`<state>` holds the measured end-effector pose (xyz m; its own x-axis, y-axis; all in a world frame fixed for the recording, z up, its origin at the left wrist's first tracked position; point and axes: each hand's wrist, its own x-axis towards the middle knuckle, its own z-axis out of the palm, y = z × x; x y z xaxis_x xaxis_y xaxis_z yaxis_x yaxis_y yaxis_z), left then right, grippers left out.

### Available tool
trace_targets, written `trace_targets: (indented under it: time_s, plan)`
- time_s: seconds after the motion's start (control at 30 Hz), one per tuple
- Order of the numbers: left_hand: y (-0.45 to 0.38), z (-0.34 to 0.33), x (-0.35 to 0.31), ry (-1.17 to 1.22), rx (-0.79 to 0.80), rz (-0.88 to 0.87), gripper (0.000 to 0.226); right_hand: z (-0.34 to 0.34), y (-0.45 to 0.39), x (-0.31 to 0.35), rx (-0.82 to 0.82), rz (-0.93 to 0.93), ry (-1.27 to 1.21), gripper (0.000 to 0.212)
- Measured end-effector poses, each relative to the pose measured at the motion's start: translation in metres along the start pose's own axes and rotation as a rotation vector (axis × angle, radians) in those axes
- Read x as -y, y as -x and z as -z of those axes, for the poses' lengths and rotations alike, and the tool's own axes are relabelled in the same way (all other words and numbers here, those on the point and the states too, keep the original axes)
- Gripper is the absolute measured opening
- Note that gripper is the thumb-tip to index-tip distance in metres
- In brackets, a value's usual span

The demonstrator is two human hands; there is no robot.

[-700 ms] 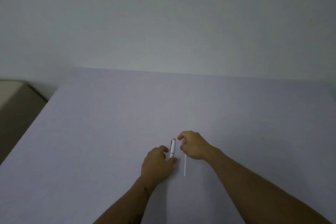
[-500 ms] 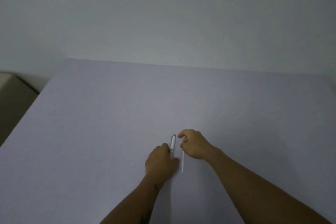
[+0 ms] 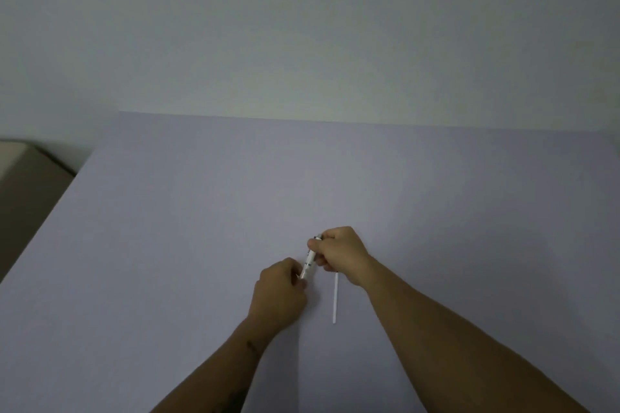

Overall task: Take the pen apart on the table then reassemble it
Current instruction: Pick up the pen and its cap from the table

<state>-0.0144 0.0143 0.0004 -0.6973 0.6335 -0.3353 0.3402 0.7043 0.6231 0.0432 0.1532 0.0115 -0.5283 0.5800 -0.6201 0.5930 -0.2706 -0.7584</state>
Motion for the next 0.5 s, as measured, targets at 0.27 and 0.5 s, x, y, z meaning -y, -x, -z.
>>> trace_targets:
  time_s: [0.27,0.5]
  plan:
    - [-0.007,0.029,0.019,-0.015,-0.018,0.119,0.007,0.006,-0.033,0.015,0.000,-0.093,0.000,0.004]
    - [-0.004,0.028,0.024,0.071,-0.020,0.157,0.010,-0.009,-0.036,-0.001,-0.116,0.073,0.545,0.021]
